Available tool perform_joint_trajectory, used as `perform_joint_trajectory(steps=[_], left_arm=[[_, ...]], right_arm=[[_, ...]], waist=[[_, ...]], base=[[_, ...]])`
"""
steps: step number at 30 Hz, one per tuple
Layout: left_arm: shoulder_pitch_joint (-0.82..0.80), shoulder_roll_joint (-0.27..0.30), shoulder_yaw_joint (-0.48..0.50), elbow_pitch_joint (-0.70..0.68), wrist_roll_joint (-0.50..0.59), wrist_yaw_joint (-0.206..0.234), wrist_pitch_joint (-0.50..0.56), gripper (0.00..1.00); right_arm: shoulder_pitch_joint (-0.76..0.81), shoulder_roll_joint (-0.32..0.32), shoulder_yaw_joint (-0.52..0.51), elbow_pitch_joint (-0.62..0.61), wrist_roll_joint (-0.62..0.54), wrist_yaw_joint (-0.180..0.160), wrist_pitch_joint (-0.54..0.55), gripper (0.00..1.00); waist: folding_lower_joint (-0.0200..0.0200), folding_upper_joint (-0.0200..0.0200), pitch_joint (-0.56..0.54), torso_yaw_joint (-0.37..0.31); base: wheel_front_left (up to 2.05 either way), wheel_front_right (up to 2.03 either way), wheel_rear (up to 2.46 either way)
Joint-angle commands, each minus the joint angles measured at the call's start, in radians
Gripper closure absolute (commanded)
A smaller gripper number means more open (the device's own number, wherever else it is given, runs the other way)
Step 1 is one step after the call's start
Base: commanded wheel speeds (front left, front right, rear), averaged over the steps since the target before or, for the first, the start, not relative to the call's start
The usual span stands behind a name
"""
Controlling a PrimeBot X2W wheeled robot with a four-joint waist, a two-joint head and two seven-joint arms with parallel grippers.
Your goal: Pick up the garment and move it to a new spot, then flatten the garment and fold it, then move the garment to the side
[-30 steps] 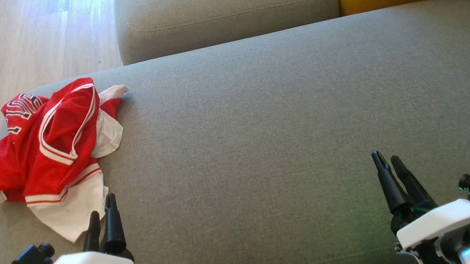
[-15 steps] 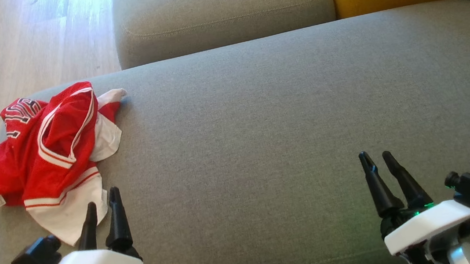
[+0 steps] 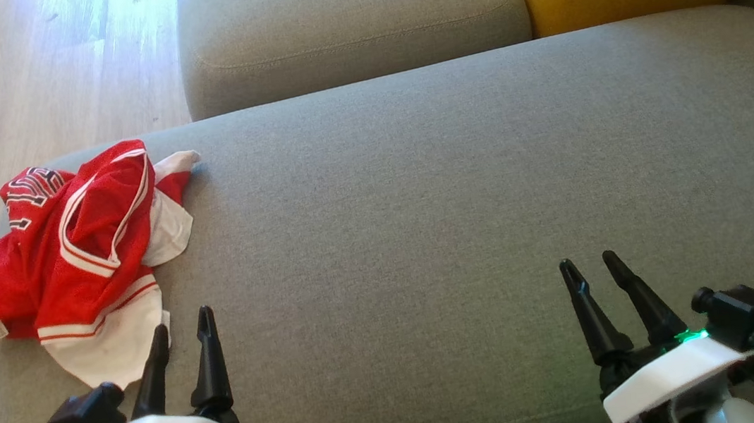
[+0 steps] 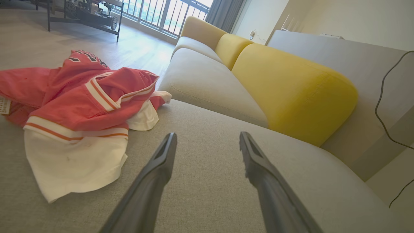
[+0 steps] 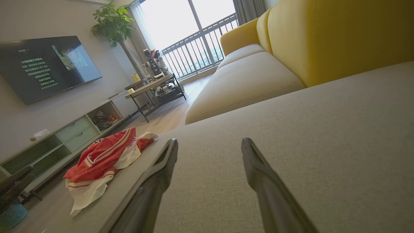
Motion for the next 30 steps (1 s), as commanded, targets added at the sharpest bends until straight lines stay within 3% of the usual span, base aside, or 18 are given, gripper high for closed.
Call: perform_joint_trajectory(steps=[1, 6, 30], left_arm=[[-0.029, 0.012, 0.017, -0.044, 0.030, -0.006, -0.018, 0.00], [-0.022, 0.011, 0.013, -0.044, 0.081, -0.021, -0.032, 0.00], [0.025, 0.013, 0.001, -0.067, 0.303, 0.000, -0.100, 0.00]], right_arm=[[-0.026, -0.010, 0.027, -0.042, -0.032, 0.000, -0.018, 0.00], [-0.023, -0.011, 0.035, -0.047, -0.088, 0.000, -0.033, 0.00], [-0.015, -0.014, 0.029, -0.083, -0.369, 0.000, -0.101, 0.00]], waist=[[0.0000, 0.0000, -0.001, -0.001], [0.0000, 0.0000, -0.004, -0.004], [0.0000, 0.0000, -0.011, 0.008]], base=[[0.00, 0.00, 0.00], [0.00, 0.00, 0.00], [0.00, 0.00, 0.00]])
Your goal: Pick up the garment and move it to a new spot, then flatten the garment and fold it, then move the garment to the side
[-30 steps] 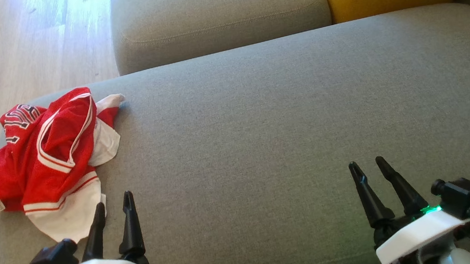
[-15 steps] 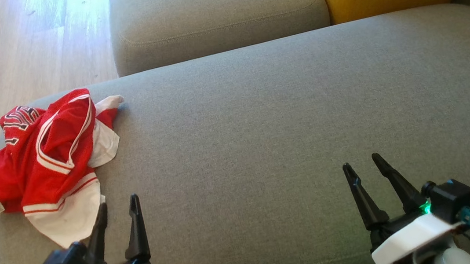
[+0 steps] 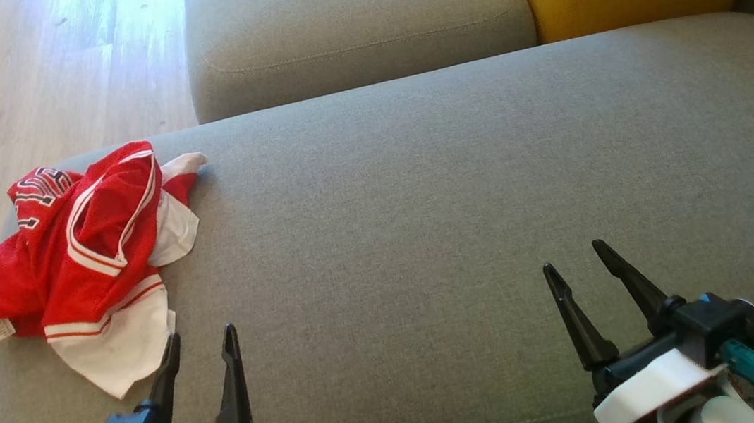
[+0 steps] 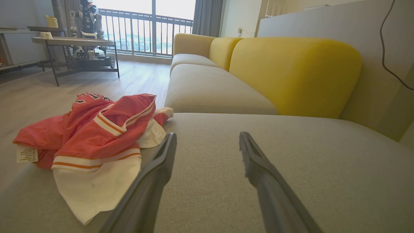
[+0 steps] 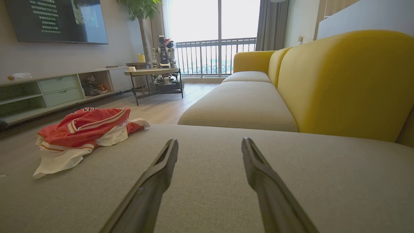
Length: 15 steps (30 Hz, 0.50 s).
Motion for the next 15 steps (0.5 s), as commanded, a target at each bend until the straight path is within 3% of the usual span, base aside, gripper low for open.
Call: perform_joint_trajectory(steps=[1, 15], left_arm=[[-0.037, 0.009, 0.026, -0.046, 0.026, 0.008, -0.016, 0.00], [-0.029, 0.009, 0.036, -0.021, 0.038, 0.007, -0.021, 0.00]], right_arm=[[-0.018, -0.013, 0.020, -0.042, -0.025, 0.000, -0.015, 0.00], [-0.015, -0.013, -0.011, -0.019, -0.005, 0.000, -0.021, 0.00]], waist=[[0.0000, 0.0000, 0.000, 0.001], [0.0000, 0.0000, -0.003, 0.016]], base=[[0.00, 0.00, 0.00], [0.00, 0.00, 0.00]])
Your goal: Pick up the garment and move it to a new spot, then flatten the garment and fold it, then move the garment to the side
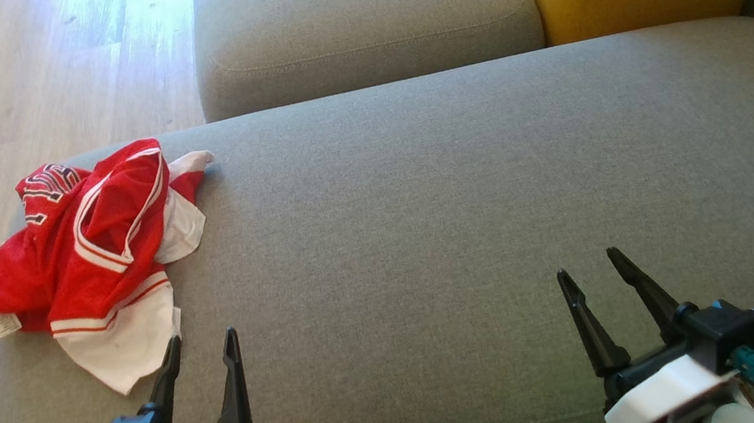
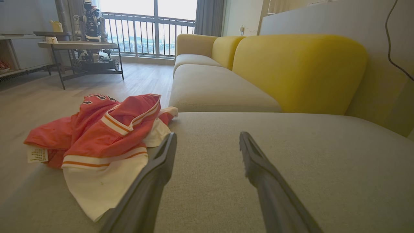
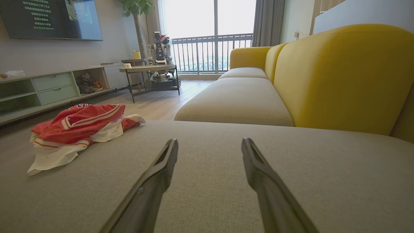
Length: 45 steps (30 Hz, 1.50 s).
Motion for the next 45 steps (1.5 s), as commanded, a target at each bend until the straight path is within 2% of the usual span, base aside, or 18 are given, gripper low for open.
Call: perform_joint_trajectory(steps=[1, 11, 20, 28, 32, 38, 41, 45], left_arm=[[-0.031, 0.007, 0.037, -0.025, -0.005, 0.007, -0.012, 0.00], [-0.036, 0.007, 0.047, -0.008, -0.023, 0.028, -0.012, 0.00], [-0.072, 0.007, 0.057, -0.006, -0.033, 0.035, -0.012, 0.00], [-0.141, 0.007, 0.064, 0.001, -0.011, 0.048, -0.012, 0.00], [-0.234, 0.015, 0.084, 0.027, 0.008, 0.038, -0.012, 0.00], [-0.458, 0.088, 0.104, 0.174, 0.033, 0.008, -0.001, 0.00], [-0.605, 0.126, 0.100, 0.274, 0.053, 0.003, 0.065, 0.00], [-0.801, 0.148, 0.086, 0.407, 0.062, -0.011, 0.183, 0.00]], right_arm=[[-0.035, -0.012, 0.020, -0.026, 0.005, 0.000, -0.010, 0.00], [-0.036, -0.012, 0.035, -0.030, 0.006, 0.000, -0.010, 0.00], [-0.028, -0.012, 0.069, -0.019, 0.038, 0.000, -0.010, 0.00], [-0.035, -0.012, 0.073, -0.020, 0.037, 0.000, -0.010, 0.00], [-0.045, -0.012, 0.083, -0.021, 0.031, 0.000, -0.010, 0.00], [-0.096, -0.012, 0.093, -0.028, 0.028, 0.000, -0.010, 0.00], [-0.121, -0.012, 0.079, -0.031, 0.038, 0.000, -0.010, 0.00], [-0.167, -0.012, 0.073, -0.023, 0.027, 0.000, -0.010, 0.00]], waist=[[0.0000, -0.0001, -0.001, 0.001], [0.0000, -0.0001, -0.005, 0.021], [0.0000, -0.0001, 0.008, 0.115], [0.0000, -0.0001, 0.043, 0.162], [0.0000, -0.0001, 0.072, 0.172], [0.0000, -0.0001, 0.152, 0.164], [0.0000, -0.0001, 0.201, 0.160], [0.0000, -0.0001, 0.285, 0.154]], base=[[0.00, 0.00, 0.00], [0.00, 0.00, 0.00], [0.00, 0.00, 0.00], [0.00, 0.00, 0.00], [0.00, 0.00, 0.00], [0.00, 0.00, 0.00], [0.00, 0.00, 0.00], [0.00, 0.00, 0.00]])
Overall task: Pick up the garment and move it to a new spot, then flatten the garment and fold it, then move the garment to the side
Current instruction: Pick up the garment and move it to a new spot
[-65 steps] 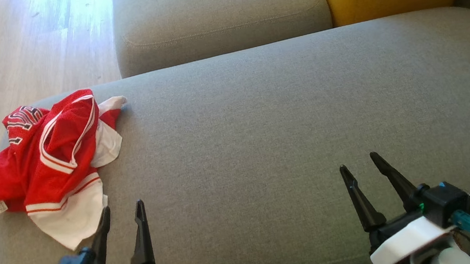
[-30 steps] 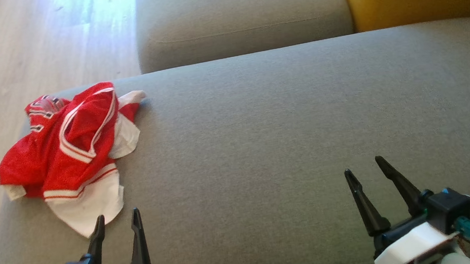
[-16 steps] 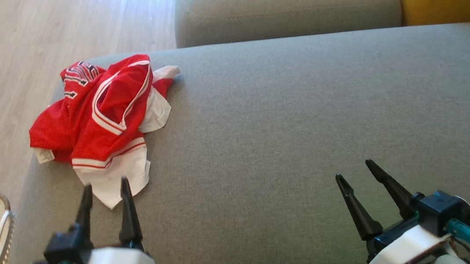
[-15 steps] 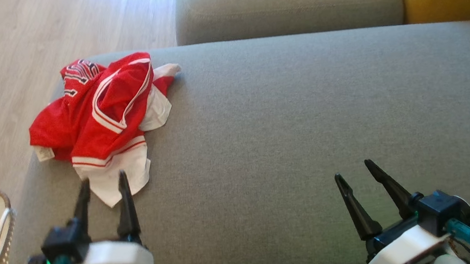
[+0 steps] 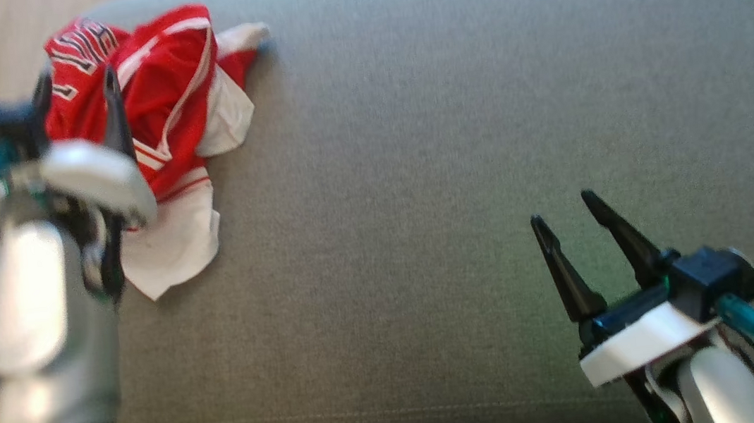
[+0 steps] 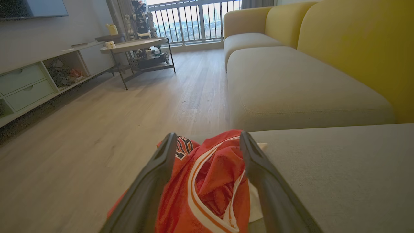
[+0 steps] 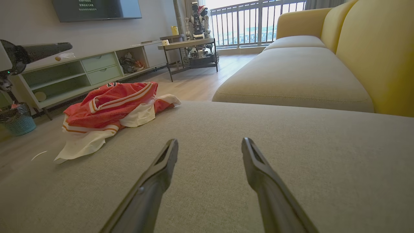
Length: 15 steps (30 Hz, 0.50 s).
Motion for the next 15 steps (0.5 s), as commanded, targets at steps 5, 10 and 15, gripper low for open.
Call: perform_joint_trajectory(steps=[5, 10, 15], left_arm=[[-0.244, 0.045, 0.025, 0.140, -0.024, -0.034, 0.116, 0.00], [-0.406, 0.051, -0.001, 0.304, -0.012, -0.040, 0.233, 0.00], [-0.512, 0.070, -0.021, 0.446, 0.005, -0.029, 0.326, 0.00]], right_arm=[[-0.105, -0.009, 0.036, -0.037, -0.031, 0.000, -0.009, 0.00], [-0.145, -0.009, 0.023, -0.044, -0.043, 0.000, -0.009, 0.00], [-0.184, -0.009, 0.020, -0.054, -0.053, 0.000, -0.009, 0.00]], waist=[[-0.0001, 0.0000, 0.146, -0.023], [-0.0001, 0.0000, 0.227, -0.036], [-0.0001, 0.0000, 0.285, -0.054]], base=[[0.00, 0.00, 0.00], [0.00, 0.00, 0.00], [0.00, 0.00, 0.00]])
